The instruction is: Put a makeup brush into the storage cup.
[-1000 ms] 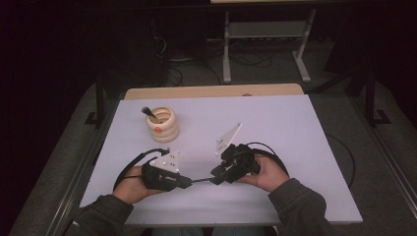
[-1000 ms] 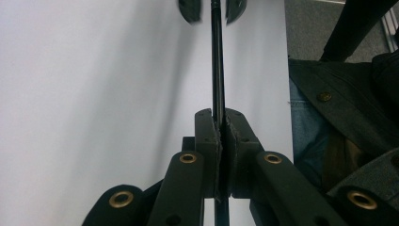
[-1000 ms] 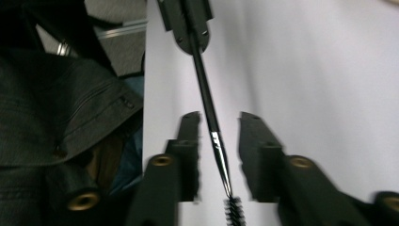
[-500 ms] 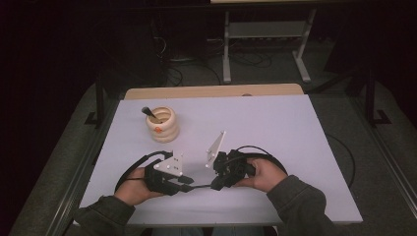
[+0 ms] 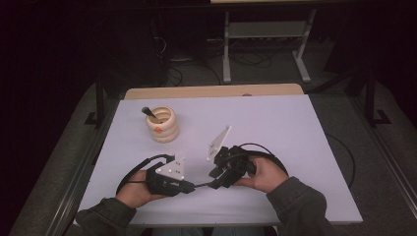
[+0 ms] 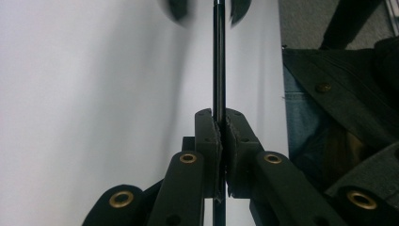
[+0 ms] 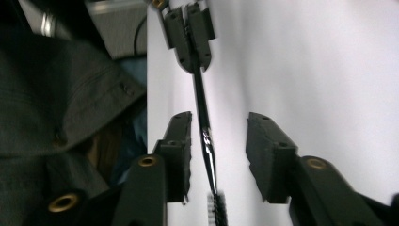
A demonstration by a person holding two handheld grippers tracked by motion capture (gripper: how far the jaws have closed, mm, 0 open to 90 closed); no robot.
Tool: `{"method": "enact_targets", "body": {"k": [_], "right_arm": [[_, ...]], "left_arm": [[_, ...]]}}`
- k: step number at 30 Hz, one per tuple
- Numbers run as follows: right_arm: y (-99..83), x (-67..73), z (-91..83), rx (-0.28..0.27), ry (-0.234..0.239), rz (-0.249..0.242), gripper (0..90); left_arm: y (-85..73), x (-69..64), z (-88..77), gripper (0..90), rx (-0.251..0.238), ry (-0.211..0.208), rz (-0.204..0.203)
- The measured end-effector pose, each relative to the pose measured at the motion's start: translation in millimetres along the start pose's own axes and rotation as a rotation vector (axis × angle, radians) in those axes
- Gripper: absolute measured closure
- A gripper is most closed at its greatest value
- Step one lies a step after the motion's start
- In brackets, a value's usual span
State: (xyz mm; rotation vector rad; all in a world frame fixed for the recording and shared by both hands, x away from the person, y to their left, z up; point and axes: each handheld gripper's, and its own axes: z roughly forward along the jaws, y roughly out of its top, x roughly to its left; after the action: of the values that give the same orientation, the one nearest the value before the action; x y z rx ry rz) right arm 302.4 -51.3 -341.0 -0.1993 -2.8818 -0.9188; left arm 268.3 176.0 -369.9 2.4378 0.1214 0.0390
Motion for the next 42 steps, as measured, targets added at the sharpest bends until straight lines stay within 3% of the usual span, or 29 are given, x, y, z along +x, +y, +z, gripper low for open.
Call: {"method": "enact_targets", "body": {"k": [4, 7, 10, 16, 20, 21, 23, 27, 31, 33, 36, 38, 42], "right_arm": [[-16.2, -8.8, -12.3, -0.106, 0.003, 0.082, 53.7], [-23.8, -10.4, -13.9, -0.149, 0.019, 0.105, 53.2], [-24.1, -10.5, -9.5, -0.171, 0.029, 0.103, 55.9], [-20.4, -14.4, -3.3, -0.171, 0.076, 0.127, 75.6], [-18.9, -16.5, -2.3, -0.158, 0.138, 0.153, 83.9], [-17.9, -15.8, -1.8, -0.151, 0.140, 0.149, 84.1], [-16.3, -15.6, -0.7, -0.133, 0.143, 0.142, 84.3], [-10.4, -15.3, 2.2, -0.057, 0.119, 0.119, 84.5], [-0.5, -11.7, 4.0, 0.006, 0.107, 0.082, 84.5], [4.6, -9.2, 3.9, 0.021, 0.110, 0.072, 84.5], [9.1, -8.0, 2.2, 0.014, 0.098, 0.047, 84.1], [8.9, -8.2, 1.4, -0.009, 0.094, 0.063, 82.4], [3.0, -11.9, -2.3, -0.092, 0.079, 0.104, 66.0]], "left_arm": [[-7.6, 3.7, -3.8, 85.1, -0.050, 0.011, -0.052], [-10.5, 5.9, -5.1, 85.1, -0.098, 0.019, -0.091], [-9.7, 6.8, -4.5, 85.1, -0.114, 0.019, -0.092], [-8.0, 5.5, 0.1, 85.1, -0.100, 0.021, -0.076], [-7.4, 4.6, 3.5, 84.7, -0.076, 0.027, -0.068], [-7.3, 5.2, 3.8, 84.4, -0.061, 0.024, -0.055], [-6.8, 5.3, 5.3, 82.3, -0.055, 0.018, -0.066], [-3.3, 5.0, 6.8, 73.5, -0.035, 0.018, -0.053], [1.2, 3.7, 8.1, 74.8, -0.028, 0.006, -0.041], [2.7, 2.7, 9.3, 80.0, -0.025, -0.002, -0.031], [2.4, 3.2, 8.2, 84.4, -0.034, 0.005, -0.034], [0.5, 5.0, 5.5, 84.7, -0.053, 0.001, -0.052], [-3.8, 6.8, 0.4, 85.0, -0.101, 0.018, -0.108]]}}
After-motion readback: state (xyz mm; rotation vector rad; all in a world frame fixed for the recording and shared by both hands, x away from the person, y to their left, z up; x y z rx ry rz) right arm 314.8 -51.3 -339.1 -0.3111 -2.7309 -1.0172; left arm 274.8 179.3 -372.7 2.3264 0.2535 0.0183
